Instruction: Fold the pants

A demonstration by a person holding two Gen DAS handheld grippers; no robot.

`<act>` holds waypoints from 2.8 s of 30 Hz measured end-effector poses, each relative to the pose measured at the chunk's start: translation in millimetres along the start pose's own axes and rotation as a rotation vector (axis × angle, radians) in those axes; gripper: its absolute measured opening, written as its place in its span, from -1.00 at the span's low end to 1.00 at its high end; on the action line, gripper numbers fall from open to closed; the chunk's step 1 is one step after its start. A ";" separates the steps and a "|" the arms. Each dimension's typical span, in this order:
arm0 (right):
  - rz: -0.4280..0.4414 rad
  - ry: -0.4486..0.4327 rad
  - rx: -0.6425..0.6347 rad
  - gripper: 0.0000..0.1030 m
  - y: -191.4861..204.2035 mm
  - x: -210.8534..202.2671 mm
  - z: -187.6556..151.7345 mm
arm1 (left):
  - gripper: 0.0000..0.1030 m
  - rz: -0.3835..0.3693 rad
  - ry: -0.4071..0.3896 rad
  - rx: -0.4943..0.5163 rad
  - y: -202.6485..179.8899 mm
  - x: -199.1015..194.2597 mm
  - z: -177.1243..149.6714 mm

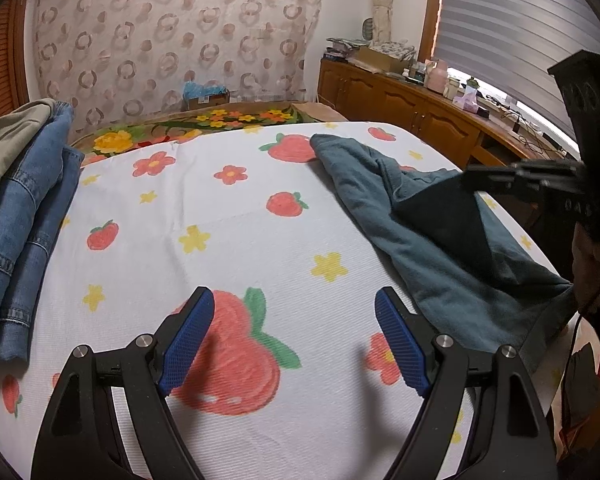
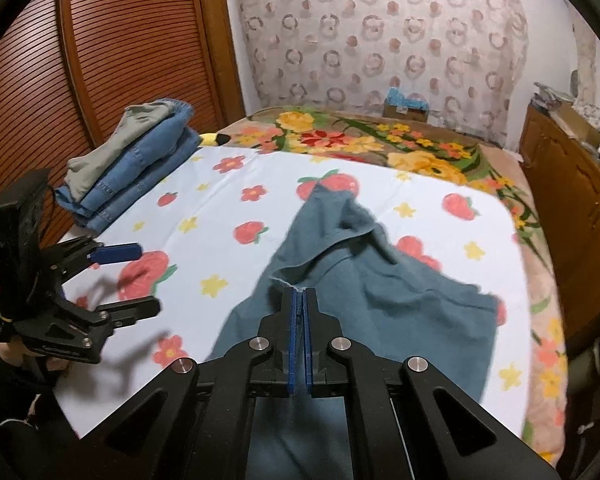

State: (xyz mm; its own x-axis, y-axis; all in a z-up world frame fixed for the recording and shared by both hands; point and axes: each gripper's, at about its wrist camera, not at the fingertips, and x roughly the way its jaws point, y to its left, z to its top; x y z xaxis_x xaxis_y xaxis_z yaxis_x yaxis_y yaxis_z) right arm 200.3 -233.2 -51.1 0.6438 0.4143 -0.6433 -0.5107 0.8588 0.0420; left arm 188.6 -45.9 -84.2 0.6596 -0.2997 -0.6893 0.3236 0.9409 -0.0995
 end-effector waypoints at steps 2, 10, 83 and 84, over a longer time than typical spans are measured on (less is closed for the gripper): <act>-0.029 -0.007 0.003 -0.95 -8.7 -4.1 1.1 | 0.61 0.000 0.000 0.000 0.1 -0.1 0.0; -0.167 0.002 0.002 -0.95 -49.2 -9.5 6.1 | 0.61 0.006 0.003 -0.001 1.2 -0.2 -0.3; -0.186 0.003 0.147 -0.32 -10.0 -104.0 -129.1 | 0.16 -0.115 0.015 0.105 -101.7 -48.1 -49.7; -0.180 0.003 0.152 -0.32 -9.3 -103.3 -131.2 | 0.14 -0.122 0.026 0.104 -102.5 -45.8 -51.2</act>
State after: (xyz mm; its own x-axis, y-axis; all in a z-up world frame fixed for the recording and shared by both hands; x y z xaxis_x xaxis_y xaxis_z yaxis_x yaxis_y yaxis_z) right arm 63.7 -323.5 -85.3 0.7149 0.2500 -0.6530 -0.2960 0.9543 0.0413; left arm 90.5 -120.5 -79.1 0.5938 -0.4052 -0.6952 0.4698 0.8760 -0.1094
